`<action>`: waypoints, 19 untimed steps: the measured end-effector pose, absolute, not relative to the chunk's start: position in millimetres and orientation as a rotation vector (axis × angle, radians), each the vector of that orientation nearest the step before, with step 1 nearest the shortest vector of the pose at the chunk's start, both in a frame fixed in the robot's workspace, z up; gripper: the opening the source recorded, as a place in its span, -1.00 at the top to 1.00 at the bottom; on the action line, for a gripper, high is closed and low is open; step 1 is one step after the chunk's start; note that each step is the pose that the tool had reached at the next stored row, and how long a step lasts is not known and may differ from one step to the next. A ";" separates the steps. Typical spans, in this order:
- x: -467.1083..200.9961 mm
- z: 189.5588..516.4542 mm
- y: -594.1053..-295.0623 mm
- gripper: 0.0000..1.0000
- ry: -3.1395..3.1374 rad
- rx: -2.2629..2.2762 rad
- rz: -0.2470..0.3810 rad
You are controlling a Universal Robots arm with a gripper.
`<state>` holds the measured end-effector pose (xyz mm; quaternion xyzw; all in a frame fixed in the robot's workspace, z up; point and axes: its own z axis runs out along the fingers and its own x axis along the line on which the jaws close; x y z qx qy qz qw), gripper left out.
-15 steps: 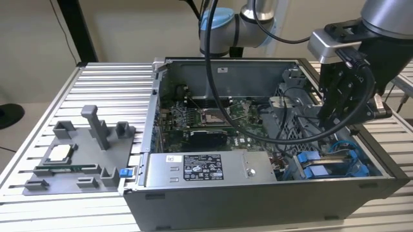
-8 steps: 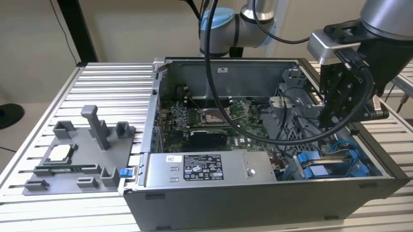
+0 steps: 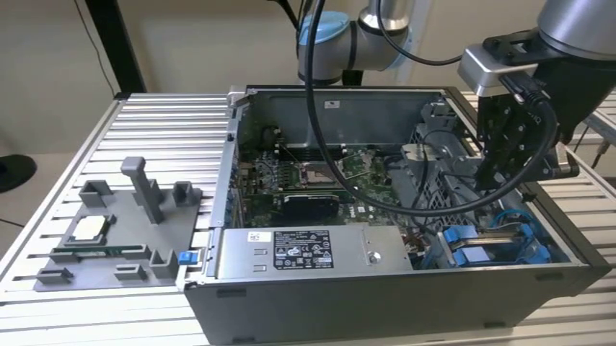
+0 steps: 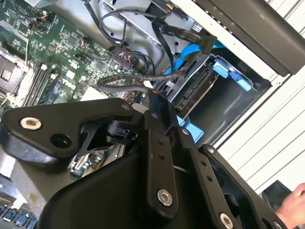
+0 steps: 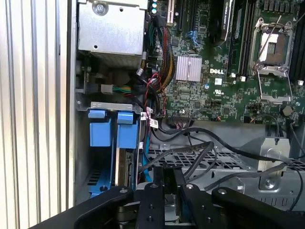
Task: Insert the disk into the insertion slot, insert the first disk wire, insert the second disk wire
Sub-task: 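Insert the first disk wire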
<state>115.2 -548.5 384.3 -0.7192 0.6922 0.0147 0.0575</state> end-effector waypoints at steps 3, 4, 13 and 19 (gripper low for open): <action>115.2 384.3 -548.5 1.00 2.099 -2.180 0.045; 115.2 384.3 -548.5 1.00 2.099 -2.180 0.045; 115.2 384.2 -548.5 1.00 2.099 -2.180 0.045; 118.1 384.0 -548.5 1.00 2.108 -2.191 0.031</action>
